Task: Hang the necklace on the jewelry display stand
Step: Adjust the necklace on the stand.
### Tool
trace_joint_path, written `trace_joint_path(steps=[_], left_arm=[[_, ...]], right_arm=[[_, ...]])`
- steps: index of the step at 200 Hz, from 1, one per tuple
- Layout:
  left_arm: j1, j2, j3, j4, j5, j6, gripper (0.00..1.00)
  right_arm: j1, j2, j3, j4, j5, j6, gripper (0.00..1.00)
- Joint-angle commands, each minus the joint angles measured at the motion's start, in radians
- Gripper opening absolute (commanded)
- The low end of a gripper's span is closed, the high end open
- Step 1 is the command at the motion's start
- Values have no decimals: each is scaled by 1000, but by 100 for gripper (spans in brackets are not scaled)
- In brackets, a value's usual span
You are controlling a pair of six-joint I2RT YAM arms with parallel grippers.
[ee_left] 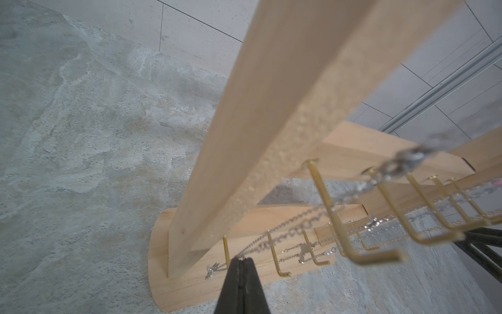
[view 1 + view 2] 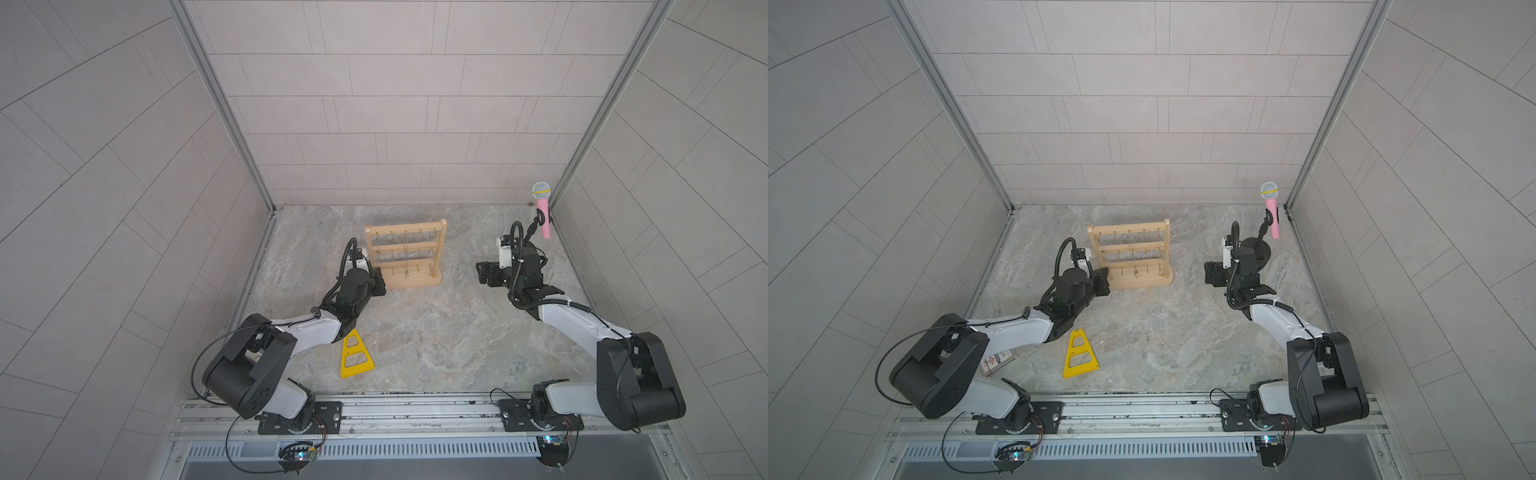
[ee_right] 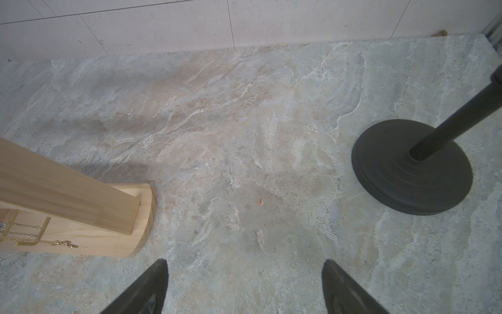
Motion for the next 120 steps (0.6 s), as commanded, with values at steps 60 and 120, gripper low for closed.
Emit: trace_joint_path(steps=[60,120], left_arm=[[10,11,15,19,-20,5,9],[10,-6,3,11,-19,1,13]], right_arm=[[12,4,32,-13,24,-11,89],[15,3,33,-14,26,-12,90]])
